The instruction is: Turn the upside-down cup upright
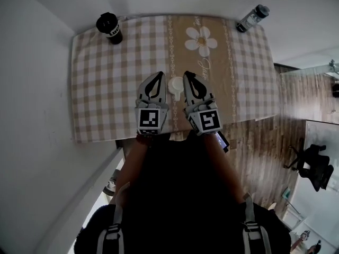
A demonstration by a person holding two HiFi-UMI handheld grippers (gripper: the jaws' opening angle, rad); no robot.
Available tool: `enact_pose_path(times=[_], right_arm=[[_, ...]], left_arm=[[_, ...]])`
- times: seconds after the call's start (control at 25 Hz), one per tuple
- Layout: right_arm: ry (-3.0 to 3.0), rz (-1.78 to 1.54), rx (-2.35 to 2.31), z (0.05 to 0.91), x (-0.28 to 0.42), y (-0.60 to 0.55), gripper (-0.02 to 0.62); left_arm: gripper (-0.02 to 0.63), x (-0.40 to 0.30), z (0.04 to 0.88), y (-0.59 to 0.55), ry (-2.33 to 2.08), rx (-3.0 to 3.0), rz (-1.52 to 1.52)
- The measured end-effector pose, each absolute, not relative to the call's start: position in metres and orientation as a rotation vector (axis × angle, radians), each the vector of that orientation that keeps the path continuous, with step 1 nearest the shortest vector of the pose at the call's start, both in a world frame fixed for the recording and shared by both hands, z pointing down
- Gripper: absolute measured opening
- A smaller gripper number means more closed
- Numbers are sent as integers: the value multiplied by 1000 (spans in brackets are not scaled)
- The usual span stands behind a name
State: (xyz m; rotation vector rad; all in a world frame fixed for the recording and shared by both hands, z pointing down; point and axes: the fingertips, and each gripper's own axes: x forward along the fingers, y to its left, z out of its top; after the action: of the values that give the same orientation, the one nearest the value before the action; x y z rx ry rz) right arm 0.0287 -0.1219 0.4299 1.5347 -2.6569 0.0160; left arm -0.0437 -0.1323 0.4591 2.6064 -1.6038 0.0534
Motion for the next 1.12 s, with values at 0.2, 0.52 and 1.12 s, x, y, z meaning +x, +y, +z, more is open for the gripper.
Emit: enact_pose_path(times=[0.2, 0.52, 1.12], right_arm=[[-2711, -156, 1530, 397, 8, -99, 5], [-2772, -183, 1485, 381, 24, -28, 5], [-2819, -100, 1424, 389, 90, 125, 5]], left_arm=[[-6, -49, 429, -107, -1718, 2597, 14], [-6, -23, 415, -34, -1819, 2603, 84], [-5, 41, 402, 130, -1965, 2540, 194]])
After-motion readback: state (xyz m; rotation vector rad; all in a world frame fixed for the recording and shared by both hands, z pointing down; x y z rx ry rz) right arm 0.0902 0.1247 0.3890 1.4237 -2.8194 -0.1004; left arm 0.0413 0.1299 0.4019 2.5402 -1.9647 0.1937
